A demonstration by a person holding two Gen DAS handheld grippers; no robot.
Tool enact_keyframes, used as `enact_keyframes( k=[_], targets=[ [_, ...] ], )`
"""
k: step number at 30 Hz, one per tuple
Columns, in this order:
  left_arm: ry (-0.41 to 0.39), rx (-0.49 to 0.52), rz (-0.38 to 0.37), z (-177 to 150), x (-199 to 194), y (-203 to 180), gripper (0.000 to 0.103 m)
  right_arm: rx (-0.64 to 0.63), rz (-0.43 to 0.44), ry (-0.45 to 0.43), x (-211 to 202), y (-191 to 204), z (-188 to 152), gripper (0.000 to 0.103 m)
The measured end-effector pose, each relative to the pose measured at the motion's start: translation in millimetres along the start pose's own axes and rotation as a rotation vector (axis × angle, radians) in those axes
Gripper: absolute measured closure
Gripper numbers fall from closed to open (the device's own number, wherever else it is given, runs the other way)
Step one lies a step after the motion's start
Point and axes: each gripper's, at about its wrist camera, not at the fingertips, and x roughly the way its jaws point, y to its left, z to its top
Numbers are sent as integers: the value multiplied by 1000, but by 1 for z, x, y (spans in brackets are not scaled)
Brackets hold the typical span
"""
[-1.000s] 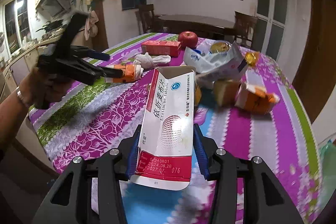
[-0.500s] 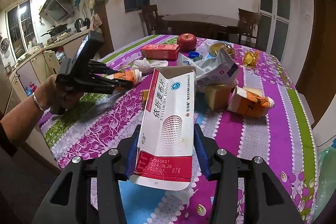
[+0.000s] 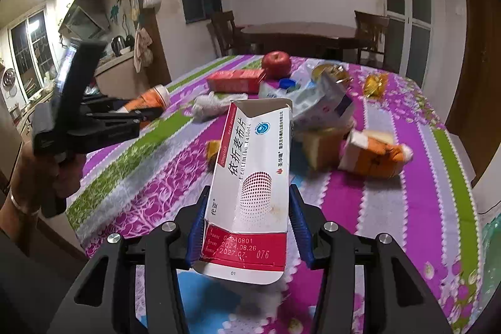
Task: Collect trash
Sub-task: 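Carry the medicine box and paper cup with both tools over the green bin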
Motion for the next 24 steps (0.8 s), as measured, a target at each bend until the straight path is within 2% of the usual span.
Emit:
enact_keyframes(
  k=[2, 8, 14, 24],
  targets=[
    [-42, 2, 22, 10, -11, -10, 70, 5, -22, -18, -8, -7, 4, 54],
    [-112, 54, -24, 46, -32, -58, 70, 65, -116, -79, -46, -51, 16, 54],
    [-163, 133, -102, 77, -45, -119, 70, 165, -221, -107, -89, -112, 15, 54],
    [-235, 281, -251, 115, -71, -233, 70, 358, -392, -107, -158, -220, -11, 54]
  ],
)
